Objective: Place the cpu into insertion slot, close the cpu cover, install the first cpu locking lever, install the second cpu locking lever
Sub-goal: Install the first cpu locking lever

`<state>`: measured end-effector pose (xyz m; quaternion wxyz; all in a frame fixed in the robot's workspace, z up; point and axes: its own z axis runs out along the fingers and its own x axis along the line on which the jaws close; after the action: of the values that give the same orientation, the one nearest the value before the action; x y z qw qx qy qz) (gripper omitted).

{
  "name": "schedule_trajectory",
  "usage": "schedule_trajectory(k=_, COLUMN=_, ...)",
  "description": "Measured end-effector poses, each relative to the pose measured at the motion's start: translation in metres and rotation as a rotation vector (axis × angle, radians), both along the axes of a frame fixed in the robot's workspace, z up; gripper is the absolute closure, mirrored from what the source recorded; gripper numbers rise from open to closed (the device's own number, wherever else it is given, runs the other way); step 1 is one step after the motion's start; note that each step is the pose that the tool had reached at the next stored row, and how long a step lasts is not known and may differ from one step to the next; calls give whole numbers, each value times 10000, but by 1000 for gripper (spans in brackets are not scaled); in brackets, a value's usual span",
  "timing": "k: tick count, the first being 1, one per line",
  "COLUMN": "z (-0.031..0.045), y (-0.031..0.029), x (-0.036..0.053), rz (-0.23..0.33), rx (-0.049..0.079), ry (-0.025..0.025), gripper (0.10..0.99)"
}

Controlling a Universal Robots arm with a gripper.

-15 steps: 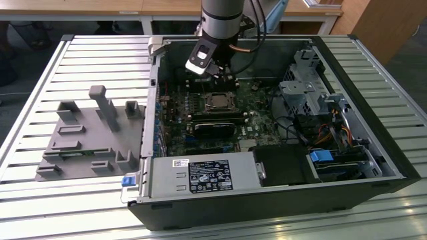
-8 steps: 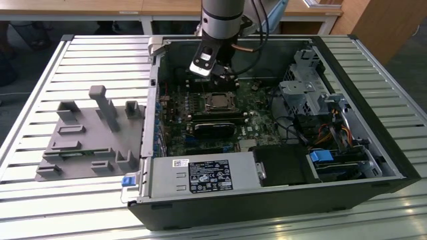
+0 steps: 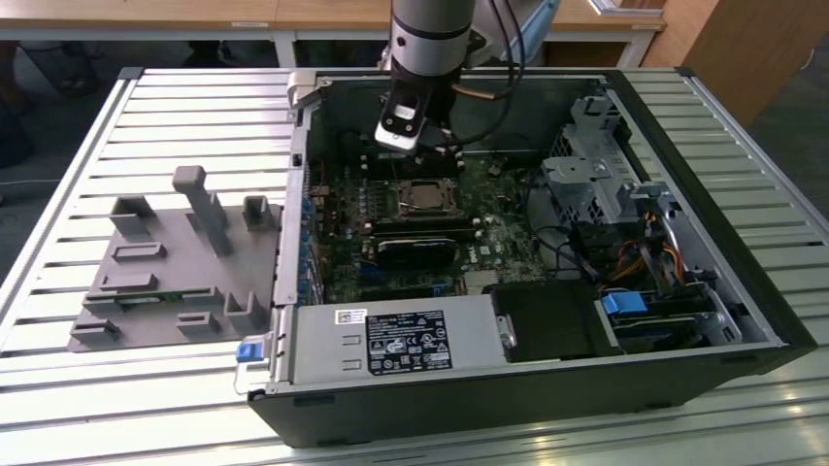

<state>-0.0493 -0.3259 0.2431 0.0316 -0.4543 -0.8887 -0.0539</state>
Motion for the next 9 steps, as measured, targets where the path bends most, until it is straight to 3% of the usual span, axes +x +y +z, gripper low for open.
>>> schedule_trajectory(k=9, z=0, y=0, x=0, rz=736, rx=0, ry=0, gripper=980)
